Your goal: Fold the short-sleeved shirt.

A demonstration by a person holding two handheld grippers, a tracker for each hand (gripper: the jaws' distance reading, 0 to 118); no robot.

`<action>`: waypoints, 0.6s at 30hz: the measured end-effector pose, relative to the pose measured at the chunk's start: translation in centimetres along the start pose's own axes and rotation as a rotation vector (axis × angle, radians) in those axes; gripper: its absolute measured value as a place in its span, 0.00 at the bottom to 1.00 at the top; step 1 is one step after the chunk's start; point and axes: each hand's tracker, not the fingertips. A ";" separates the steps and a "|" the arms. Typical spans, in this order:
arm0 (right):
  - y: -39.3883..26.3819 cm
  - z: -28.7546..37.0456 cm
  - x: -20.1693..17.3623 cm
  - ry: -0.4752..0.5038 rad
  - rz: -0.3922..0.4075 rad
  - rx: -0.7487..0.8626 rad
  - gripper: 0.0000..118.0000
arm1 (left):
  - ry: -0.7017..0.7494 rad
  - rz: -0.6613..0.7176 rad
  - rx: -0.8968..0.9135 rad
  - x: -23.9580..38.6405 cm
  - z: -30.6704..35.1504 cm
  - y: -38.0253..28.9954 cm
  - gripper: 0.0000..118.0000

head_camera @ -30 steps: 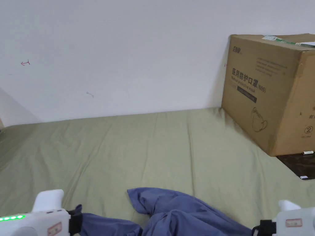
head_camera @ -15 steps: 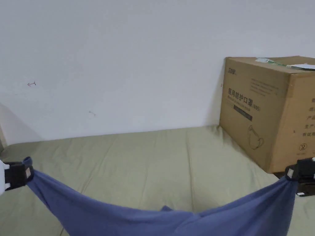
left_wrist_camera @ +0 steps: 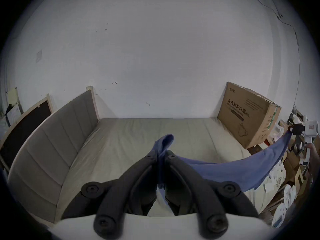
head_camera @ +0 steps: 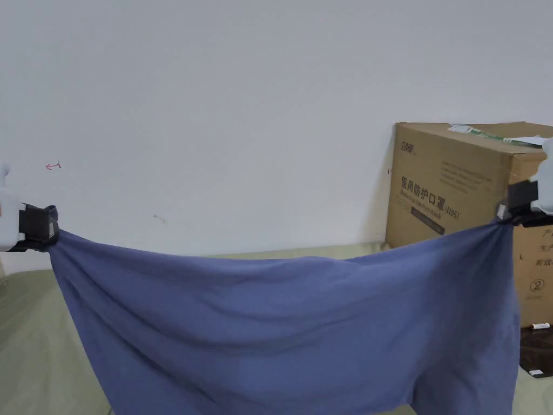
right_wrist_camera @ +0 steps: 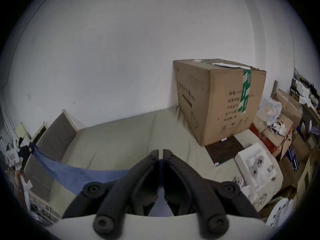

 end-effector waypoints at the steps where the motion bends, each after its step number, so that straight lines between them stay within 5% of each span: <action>1: 0.9 -0.6 -0.3 -0.003 -0.013 0.017 0.02 | 0.004 0.009 0.003 0.0 -0.8 0.6 0.05; 11: 5.5 -5.8 -1.3 -0.051 -0.068 0.149 0.02 | 0.058 0.115 0.125 0.2 -5.2 2.4 0.05; 18: -4.6 -10.3 2.0 -0.070 -0.014 0.018 0.02 | 0.029 0.154 -0.069 -1.8 -8.6 -7.6 0.05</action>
